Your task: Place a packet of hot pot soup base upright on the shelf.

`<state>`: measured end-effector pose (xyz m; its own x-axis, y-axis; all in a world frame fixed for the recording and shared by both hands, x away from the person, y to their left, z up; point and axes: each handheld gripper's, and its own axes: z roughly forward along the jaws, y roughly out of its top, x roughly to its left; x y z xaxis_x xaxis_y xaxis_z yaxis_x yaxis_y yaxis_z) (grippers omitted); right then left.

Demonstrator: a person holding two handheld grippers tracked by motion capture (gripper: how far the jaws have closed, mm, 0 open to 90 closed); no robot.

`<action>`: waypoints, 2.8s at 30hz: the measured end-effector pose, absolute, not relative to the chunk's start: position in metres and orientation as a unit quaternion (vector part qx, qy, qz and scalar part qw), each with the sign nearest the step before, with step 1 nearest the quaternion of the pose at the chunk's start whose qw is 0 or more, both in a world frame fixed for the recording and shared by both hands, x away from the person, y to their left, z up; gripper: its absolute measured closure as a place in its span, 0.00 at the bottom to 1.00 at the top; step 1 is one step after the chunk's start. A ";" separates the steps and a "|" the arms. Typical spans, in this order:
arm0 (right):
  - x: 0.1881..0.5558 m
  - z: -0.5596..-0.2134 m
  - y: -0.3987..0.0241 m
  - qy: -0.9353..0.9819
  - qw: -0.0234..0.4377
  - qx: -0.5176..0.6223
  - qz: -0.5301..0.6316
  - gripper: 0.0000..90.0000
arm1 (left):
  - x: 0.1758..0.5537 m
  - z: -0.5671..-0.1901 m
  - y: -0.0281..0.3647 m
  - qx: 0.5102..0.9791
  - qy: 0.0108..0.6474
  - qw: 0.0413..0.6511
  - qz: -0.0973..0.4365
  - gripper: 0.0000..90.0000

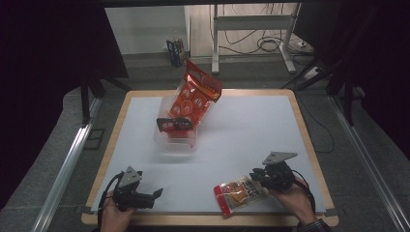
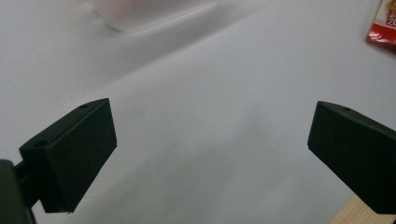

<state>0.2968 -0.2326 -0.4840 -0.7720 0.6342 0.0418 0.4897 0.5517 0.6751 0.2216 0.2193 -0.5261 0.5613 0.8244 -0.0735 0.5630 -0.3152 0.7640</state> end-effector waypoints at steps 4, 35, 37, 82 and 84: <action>0.295 -0.486 -0.233 0.878 0.104 0.313 0.346 0.80 | 0.222 -0.526 0.219 0.794 0.437 0.388 0.168 0.01; 0.300 -0.504 -0.231 0.897 0.084 0.316 0.298 0.79 | 0.222 -0.527 0.217 0.795 0.436 0.386 0.167 0.01; 0.300 -0.503 -0.231 0.897 0.083 0.317 0.296 0.79 | 0.222 -0.527 0.218 0.795 0.436 0.386 0.168 0.01; 0.311 -0.414 -0.215 0.878 0.066 0.274 0.387 0.79 | 0.222 -0.525 0.221 0.791 0.439 0.392 0.170 0.01; 0.312 -0.411 -0.213 0.878 0.066 0.272 0.389 0.79 | 0.222 -0.525 0.221 0.789 0.439 0.393 0.170 0.01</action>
<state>0.3117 -0.2129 -0.4114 -0.8433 0.5288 0.0961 0.4262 0.5491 0.7189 0.2220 0.2208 -0.5255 0.5559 0.8277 -0.0769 0.5600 -0.3045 0.7705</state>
